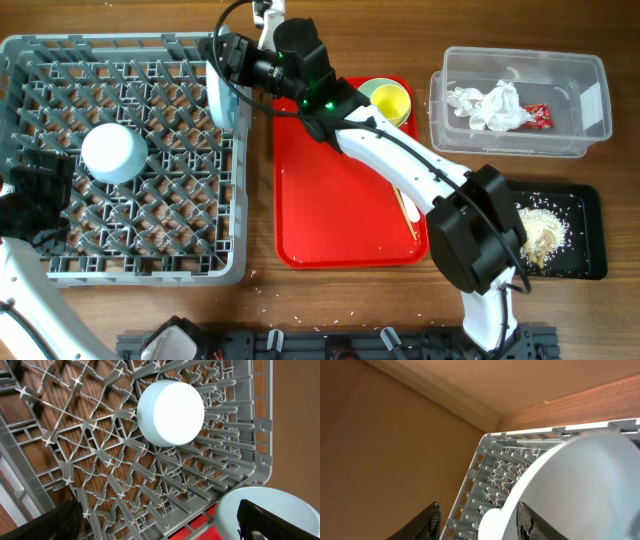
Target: Sort waste into correct bins and load items into the dishwasher rack
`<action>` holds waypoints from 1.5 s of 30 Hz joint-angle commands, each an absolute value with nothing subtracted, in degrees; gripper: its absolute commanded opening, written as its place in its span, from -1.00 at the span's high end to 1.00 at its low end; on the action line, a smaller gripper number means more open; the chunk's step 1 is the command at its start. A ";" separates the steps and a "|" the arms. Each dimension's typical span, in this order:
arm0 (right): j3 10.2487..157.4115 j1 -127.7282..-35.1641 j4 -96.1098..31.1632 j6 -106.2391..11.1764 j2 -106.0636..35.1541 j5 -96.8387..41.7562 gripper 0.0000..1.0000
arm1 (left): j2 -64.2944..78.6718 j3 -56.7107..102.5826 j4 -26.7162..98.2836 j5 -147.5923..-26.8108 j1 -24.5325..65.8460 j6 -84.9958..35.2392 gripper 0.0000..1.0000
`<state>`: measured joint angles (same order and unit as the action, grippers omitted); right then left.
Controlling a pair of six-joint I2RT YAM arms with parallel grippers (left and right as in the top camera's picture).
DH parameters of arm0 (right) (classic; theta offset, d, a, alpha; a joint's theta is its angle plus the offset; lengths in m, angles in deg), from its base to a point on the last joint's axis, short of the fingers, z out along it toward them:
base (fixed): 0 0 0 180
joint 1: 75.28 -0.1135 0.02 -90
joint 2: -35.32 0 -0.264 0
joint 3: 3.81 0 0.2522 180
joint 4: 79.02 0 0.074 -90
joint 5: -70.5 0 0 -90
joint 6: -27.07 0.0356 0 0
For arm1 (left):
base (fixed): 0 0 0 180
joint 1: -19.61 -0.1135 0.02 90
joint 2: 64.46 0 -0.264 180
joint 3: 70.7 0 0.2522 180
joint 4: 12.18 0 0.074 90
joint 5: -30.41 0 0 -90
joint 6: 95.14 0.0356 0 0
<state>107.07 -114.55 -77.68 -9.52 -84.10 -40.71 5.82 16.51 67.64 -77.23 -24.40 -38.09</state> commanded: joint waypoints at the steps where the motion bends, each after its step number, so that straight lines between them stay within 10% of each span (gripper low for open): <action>1: 107.62 -114.44 -77.66 -13.92 -83.86 -44.78 -0.09 | 5.78 16.47 67.66 -76.86 -24.77 -38.64 -1.00; 5: 107.62 -112.63 -70.73 -19.45 -77.17 -43.40 -0.83 | 5.78 16.47 67.66 -76.86 -24.77 -38.64 -1.00; 10: 107.62 -107.27 -47.52 -24.91 -66.70 -27.18 -0.86 | 5.78 16.47 67.66 -76.86 -24.77 -38.64 -1.00; 17: 107.53 -97.70 -22.08 -30.77 -68.25 -9.91 -0.68 | 5.78 16.47 67.66 -76.86 -24.77 -38.64 -1.00; 27: 107.34 -95.66 -19.35 -31.44 -79.14 -13.54 -0.05 | 5.78 16.47 67.66 -76.86 -24.77 -38.64 -1.00; 45: 103.71 -98.48 -18.47 -34.40 -79.66 -16.78 0.00 | 5.78 16.47 67.66 -76.86 -24.77 -38.64 -1.00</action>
